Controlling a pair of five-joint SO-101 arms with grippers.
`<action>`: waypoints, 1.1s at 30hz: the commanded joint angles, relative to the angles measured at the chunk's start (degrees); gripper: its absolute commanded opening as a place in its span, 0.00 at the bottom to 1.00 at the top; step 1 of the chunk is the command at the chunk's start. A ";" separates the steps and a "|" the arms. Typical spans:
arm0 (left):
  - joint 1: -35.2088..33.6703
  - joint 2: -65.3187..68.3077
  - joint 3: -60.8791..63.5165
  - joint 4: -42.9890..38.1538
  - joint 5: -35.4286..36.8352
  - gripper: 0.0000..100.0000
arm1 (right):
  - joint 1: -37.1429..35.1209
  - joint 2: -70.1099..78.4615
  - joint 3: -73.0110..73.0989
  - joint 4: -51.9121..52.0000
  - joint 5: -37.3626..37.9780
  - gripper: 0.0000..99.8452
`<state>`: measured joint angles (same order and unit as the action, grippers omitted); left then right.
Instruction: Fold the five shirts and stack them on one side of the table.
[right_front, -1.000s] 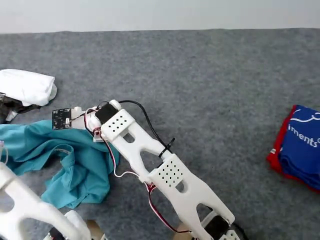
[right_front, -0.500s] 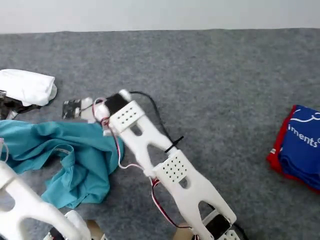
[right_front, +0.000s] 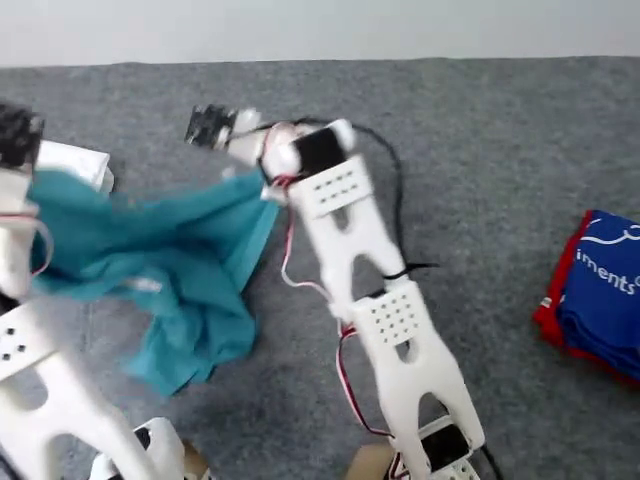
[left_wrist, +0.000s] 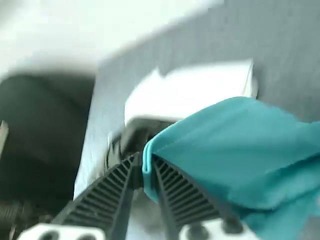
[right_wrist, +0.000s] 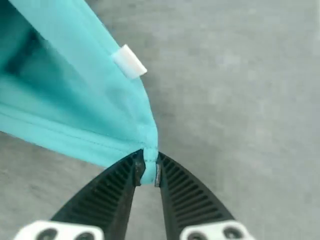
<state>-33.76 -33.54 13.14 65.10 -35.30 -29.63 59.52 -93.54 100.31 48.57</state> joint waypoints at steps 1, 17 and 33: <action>8.97 -1.49 -8.22 -1.14 3.87 0.00 | 3.65 -10.77 -2.55 2.24 0.53 0.01; 29.27 -1.32 -33.10 -1.14 12.48 0.00 | 18.24 -40.31 -2.46 2.33 0.62 0.01; 30.42 -1.41 -50.24 7.21 12.31 0.00 | 28.88 -59.47 -2.46 2.33 4.22 0.01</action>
<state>-3.69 -33.98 -32.92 70.99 -23.43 -1.93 3.96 -93.71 100.48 51.82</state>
